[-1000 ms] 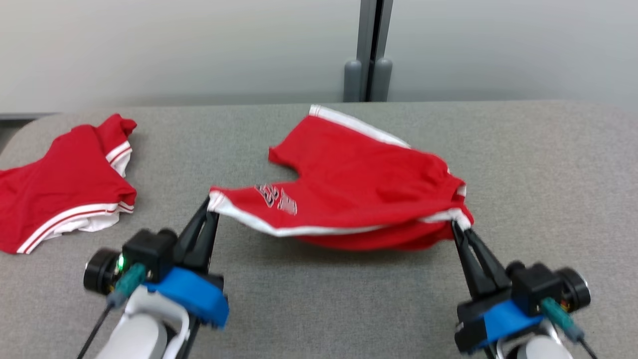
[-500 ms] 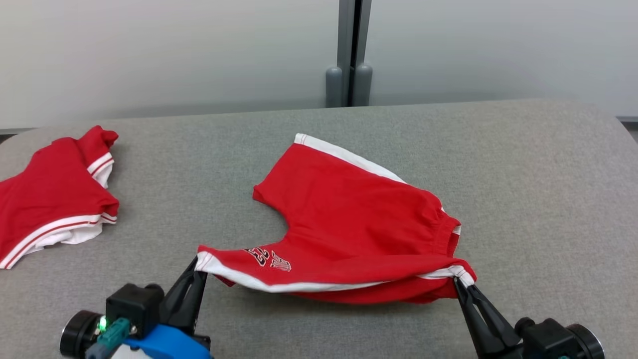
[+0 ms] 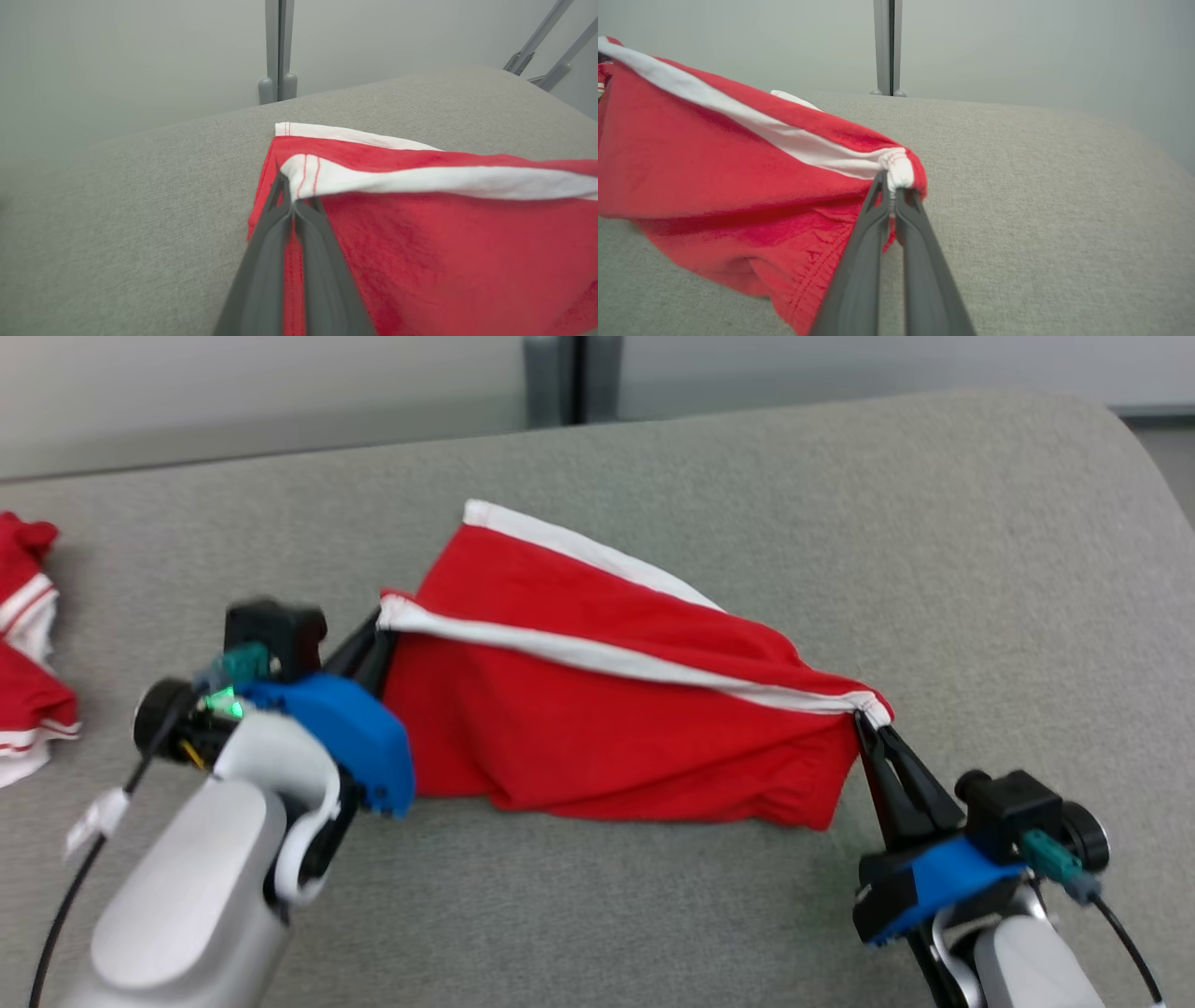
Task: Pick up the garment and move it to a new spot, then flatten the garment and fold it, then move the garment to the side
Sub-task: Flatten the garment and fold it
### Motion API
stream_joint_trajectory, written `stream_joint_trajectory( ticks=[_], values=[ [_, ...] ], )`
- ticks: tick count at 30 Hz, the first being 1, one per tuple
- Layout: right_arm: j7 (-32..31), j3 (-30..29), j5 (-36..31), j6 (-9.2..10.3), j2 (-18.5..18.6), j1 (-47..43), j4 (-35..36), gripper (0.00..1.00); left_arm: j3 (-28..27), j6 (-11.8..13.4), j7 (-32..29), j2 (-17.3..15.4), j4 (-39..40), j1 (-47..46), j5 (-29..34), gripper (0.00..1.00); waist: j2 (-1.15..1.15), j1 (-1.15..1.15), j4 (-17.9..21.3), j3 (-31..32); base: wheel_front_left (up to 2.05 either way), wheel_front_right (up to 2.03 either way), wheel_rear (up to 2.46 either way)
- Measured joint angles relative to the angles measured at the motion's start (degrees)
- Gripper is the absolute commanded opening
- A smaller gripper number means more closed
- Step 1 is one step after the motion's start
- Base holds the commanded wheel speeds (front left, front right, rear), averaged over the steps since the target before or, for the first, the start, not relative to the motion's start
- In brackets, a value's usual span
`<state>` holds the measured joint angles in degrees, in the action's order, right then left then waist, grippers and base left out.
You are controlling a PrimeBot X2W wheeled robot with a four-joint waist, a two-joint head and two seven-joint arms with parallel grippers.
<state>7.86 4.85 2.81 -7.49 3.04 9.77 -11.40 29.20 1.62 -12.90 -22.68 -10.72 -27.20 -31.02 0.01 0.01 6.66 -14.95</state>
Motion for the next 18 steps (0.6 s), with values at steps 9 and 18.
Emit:
stream_joint_trajectory(
  ticks=[9,18],
  values=[
    [2.4,3.9,2.4,0.0,-0.2,11.4,-11.6,0.0,1.2,-3.0,-2.4,3.4,-16.9,-15.4,0.8,0.0,0.01,-0.01,4.8,-6.0,0.0,0.0,0.0],
    [5.4,11.0,7.6,0.0,-0.1,18.0,-17.5,0.0,1.3,-3.5,-4.0,2.2,-27.5,-24.4,2.5,0.0,0.01,0.0,7.8,-9.6,0.0,0.0,0.0]
  ],
)
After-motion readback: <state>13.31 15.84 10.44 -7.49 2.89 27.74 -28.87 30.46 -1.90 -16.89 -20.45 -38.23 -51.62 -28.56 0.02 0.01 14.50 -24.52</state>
